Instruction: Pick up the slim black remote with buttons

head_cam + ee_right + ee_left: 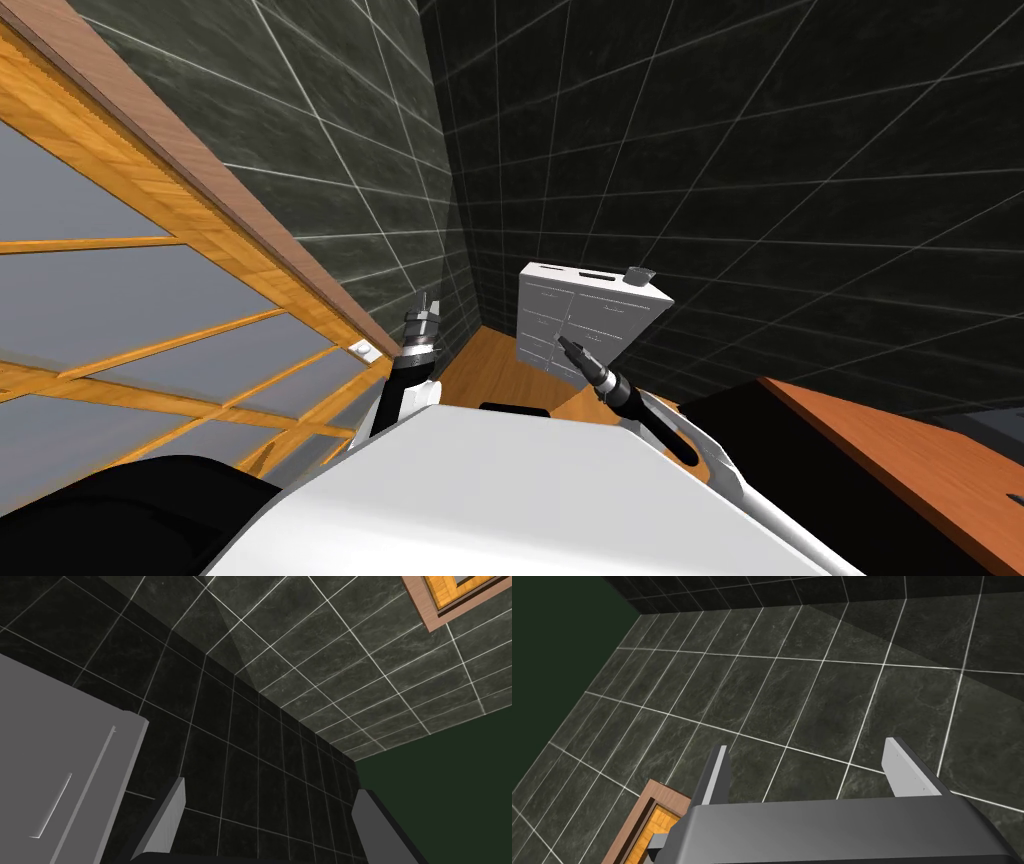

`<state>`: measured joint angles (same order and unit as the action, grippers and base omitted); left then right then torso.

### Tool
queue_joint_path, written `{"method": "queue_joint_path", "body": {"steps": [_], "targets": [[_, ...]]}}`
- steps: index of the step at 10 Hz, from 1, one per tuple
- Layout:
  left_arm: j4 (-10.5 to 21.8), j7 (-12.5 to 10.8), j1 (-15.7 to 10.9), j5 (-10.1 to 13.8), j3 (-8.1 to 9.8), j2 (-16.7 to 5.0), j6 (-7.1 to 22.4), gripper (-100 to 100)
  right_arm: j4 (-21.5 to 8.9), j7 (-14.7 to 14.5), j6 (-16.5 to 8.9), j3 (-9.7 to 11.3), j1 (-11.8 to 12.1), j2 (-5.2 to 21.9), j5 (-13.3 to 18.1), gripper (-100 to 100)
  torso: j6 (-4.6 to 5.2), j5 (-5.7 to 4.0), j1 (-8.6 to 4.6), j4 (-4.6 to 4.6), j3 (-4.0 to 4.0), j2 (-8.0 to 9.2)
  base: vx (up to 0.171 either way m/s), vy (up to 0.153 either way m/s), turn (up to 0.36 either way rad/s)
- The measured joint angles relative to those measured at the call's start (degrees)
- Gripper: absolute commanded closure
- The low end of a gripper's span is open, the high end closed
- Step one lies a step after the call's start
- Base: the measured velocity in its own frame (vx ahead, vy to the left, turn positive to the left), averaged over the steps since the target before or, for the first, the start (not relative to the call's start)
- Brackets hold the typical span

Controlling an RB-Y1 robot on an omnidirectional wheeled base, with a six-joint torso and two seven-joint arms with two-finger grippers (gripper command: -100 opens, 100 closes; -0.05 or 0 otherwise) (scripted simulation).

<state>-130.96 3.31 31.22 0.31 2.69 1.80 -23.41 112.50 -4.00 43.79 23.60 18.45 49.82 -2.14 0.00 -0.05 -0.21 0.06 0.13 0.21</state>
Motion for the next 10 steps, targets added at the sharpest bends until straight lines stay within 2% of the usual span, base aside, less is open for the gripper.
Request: {"method": "queue_joint_path", "body": {"steps": [2,4,5,9,10], "targets": [[0.0,0.0,0.0,0.0,0.01,0.0,0.0,0,-1.0,-0.3,0.9,1.0,-1.0,3.5,-0.1,-100,0.06,-0.01,-0.03,-0.01,-0.05,-0.11,-0.058,-0.020,0.112],[0.0,0.0,0.0,0.0,0.01,0.0,0.0,0,-2.6,-1.2,2.5,3.4,-2.1,6.9,0.1,-100,0.04,0.00,-0.01,0.00,-0.02,-0.05,-0.055,-0.015,0.101],[0.0,0.0,0.0,0.0,0.01,0.0,0.0,0,-2.8,-1.3,2.7,3.5,-2.4,8.7,0.1,-100,0.06,0.00,0.00,-0.02,-0.07,-0.15,-0.062,-0.016,0.239],[0.0,0.0,0.0,0.0,0.00,0.0,0.0,0,-5.8,-2.4,5.4,7.5,-4.8,16.1,0.2,-100,-0.01,0.00,0.02,-0.02,-0.05,-0.09,-0.063,-0.014,0.154],[0.0,0.0,0.0,0.0,0.01,0.0,0.0,0,-6.3,-2.8,6.2,8.2,-5.1,18.1,0.2,-100,0.07,0.00,-0.02,0.00,-0.03,-0.08,-0.027,-0.012,-0.043]]}}
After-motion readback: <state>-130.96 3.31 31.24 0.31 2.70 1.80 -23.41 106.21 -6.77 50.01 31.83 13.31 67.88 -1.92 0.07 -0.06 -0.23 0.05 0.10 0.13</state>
